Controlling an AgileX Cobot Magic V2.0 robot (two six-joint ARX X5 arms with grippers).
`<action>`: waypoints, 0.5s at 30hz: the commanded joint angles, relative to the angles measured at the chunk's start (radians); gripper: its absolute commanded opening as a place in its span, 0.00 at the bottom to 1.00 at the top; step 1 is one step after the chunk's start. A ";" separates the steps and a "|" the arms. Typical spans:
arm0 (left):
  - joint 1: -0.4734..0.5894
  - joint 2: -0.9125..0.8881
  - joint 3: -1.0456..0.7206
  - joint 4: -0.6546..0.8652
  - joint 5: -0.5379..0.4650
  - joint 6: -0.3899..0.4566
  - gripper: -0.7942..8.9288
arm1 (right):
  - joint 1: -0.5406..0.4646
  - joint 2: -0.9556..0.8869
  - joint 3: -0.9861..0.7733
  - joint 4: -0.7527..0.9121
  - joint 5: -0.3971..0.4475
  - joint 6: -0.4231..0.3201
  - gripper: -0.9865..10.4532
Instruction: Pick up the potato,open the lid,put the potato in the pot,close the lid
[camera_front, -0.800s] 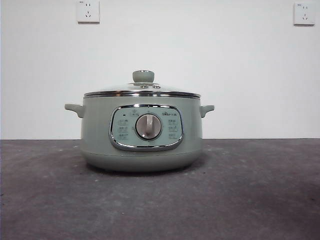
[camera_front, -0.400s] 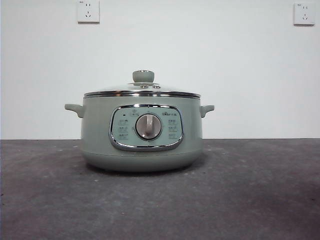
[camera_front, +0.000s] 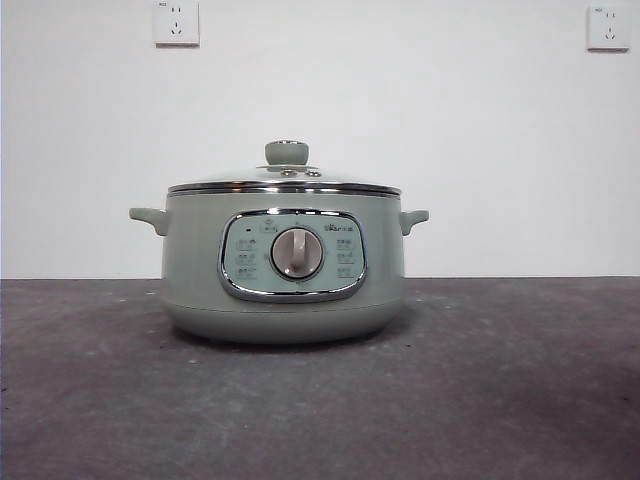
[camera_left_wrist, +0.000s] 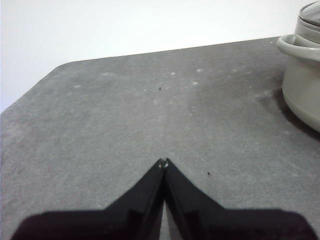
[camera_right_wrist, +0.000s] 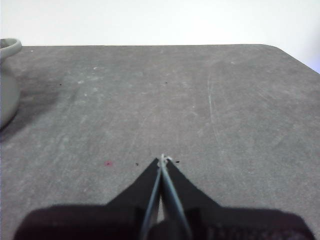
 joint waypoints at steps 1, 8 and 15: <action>0.003 0.000 -0.010 0.009 0.000 -0.007 0.08 | 0.000 -0.001 -0.011 0.007 0.000 0.000 0.09; 0.003 0.000 -0.010 0.009 0.000 -0.007 0.08 | 0.000 -0.001 -0.011 0.007 0.000 0.000 0.09; 0.003 0.000 -0.010 0.009 0.000 -0.007 0.08 | 0.000 -0.001 -0.011 0.007 0.000 0.000 0.09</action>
